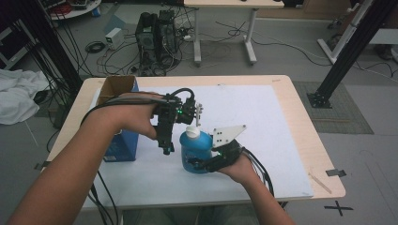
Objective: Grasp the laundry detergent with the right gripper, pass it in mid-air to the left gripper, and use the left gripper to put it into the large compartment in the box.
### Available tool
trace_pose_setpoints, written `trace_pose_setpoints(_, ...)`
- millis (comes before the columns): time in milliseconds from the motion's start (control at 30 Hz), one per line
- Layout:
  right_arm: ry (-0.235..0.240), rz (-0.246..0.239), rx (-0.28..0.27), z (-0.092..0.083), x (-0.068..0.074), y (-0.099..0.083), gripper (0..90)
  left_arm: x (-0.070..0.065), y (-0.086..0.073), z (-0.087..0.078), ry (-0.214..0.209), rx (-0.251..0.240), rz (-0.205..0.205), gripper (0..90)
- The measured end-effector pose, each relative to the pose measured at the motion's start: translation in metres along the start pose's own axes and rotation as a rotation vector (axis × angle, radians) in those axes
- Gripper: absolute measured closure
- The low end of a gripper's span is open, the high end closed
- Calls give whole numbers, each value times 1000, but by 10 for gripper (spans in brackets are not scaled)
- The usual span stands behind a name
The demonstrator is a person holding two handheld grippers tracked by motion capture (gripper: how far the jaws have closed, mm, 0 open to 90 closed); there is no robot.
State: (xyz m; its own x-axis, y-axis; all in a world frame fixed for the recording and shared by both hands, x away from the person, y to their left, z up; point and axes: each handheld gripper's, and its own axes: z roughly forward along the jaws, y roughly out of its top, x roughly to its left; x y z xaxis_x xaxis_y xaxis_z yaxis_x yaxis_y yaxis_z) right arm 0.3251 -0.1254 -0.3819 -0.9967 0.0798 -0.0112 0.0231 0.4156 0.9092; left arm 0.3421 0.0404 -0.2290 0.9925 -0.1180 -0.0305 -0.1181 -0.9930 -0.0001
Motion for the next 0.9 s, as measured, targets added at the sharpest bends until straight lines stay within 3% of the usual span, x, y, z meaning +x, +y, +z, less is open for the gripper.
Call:
trace_pose_setpoints(67,18,-9,3,5,-1,1,449,-3,1,1,-1,-11,16,56)
trace_pose_setpoints(133,45,29,-5,11,2,2,449,-6,2,2,-10,-17,9,56)
trace_pose_setpoints(267,60,-22,-12,23,-1,6,449,-11,4,5,-5,-11,15,57)
trace_pose_setpoints(400,75,-42,-12,34,0,10,449,-14,5,7,-2,-3,16,57)
trace_pose_setpoints(433,81,-37,-12,35,1,12,449,-14,5,7,0,-4,29,57)
trace_pose_setpoints(700,109,-33,-8,44,4,20,449,-17,4,11,2,12,13,57)
trace_pose_setpoints(900,98,-19,-7,46,6,22,448,-19,5,13,-9,25,22,57)
